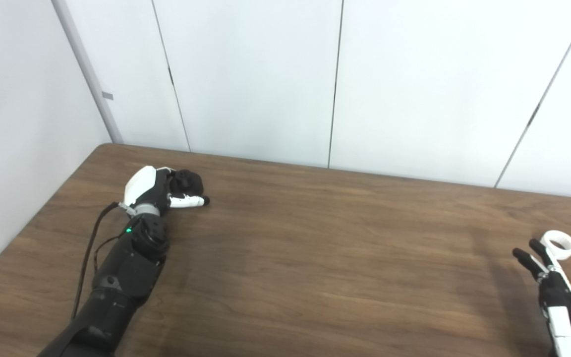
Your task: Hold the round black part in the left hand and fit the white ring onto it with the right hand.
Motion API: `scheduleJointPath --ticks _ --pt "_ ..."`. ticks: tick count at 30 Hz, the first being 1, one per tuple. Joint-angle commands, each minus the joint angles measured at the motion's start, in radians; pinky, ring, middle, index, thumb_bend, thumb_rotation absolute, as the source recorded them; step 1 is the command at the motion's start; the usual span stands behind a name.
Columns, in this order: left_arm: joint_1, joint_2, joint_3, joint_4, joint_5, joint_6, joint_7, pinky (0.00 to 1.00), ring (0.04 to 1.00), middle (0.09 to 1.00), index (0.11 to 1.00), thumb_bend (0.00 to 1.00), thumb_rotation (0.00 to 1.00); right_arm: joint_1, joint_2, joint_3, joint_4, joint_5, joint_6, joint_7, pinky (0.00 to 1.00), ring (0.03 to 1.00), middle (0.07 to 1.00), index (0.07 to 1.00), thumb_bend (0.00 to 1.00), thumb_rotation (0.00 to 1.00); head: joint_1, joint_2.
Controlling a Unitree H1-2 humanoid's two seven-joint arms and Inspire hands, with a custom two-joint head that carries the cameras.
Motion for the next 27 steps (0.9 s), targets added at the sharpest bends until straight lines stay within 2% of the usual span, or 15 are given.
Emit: scheduleJointPath --ticks 1,9,21,27 --pt "-0.044 0.033 0.009 -0.011 0.018 0.003 0.019 1.00 0.960 0.894 0.764 0.92 0.27 0.073 0.040 0.023 0.071 0.019 -0.005 0.000 1.00 0.916 0.872 0.941 0.66 1.00 0.001 0.002" --pt "-0.049 0.032 0.011 -0.003 0.017 0.003 0.026 1.00 0.955 0.889 0.755 0.93 0.27 0.075 0.043 0.023 0.061 0.010 0.004 -0.007 1.00 0.909 0.867 0.936 0.65 1.00 0.001 0.004" --pt "-0.047 0.039 0.007 -0.017 0.029 0.040 0.016 1.00 0.955 0.893 0.760 0.91 0.27 0.073 0.039 0.022 0.065 0.017 -0.003 -0.002 1.00 0.909 0.868 0.941 0.64 1.00 0.004 0.009" --pt "-0.040 0.044 0.011 -0.019 0.024 0.032 0.017 1.00 0.956 0.889 0.751 0.91 0.26 0.075 0.039 0.023 0.060 0.009 0.007 -0.006 1.00 0.905 0.866 0.938 0.65 1.00 0.005 0.011"
